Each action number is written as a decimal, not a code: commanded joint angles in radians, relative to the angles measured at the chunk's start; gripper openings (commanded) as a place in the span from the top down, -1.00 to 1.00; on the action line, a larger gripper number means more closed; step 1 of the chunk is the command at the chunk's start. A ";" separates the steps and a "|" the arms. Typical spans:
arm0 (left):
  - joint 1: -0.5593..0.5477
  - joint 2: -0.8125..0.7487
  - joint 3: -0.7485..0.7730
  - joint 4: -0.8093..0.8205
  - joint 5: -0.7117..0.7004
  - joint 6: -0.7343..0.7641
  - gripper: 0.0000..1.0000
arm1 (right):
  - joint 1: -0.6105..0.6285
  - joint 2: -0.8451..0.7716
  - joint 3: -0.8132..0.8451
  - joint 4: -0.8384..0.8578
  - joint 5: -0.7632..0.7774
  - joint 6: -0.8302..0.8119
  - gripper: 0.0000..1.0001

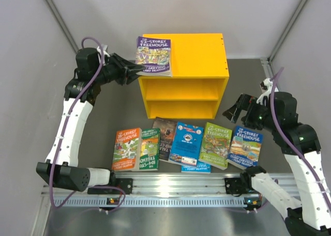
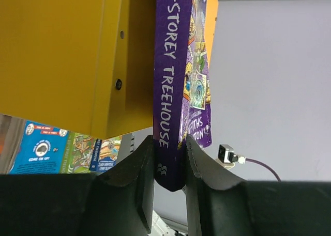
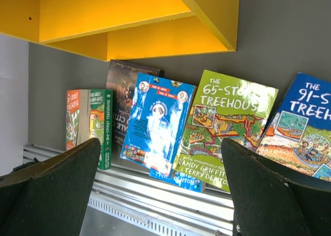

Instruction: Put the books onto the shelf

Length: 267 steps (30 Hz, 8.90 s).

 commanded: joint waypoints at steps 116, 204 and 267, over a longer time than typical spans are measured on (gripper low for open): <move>0.048 -0.280 -0.499 -0.357 -0.313 0.518 -0.83 | 0.818 0.455 -0.035 0.476 0.157 0.196 1.00; -0.233 -0.286 -0.159 0.497 -0.225 0.119 1.00 | 0.545 0.438 0.343 0.841 -0.273 0.491 1.00; -0.241 -0.344 0.001 -0.097 -0.494 0.552 -0.94 | -0.194 0.956 1.117 -0.285 -0.205 -0.085 -0.54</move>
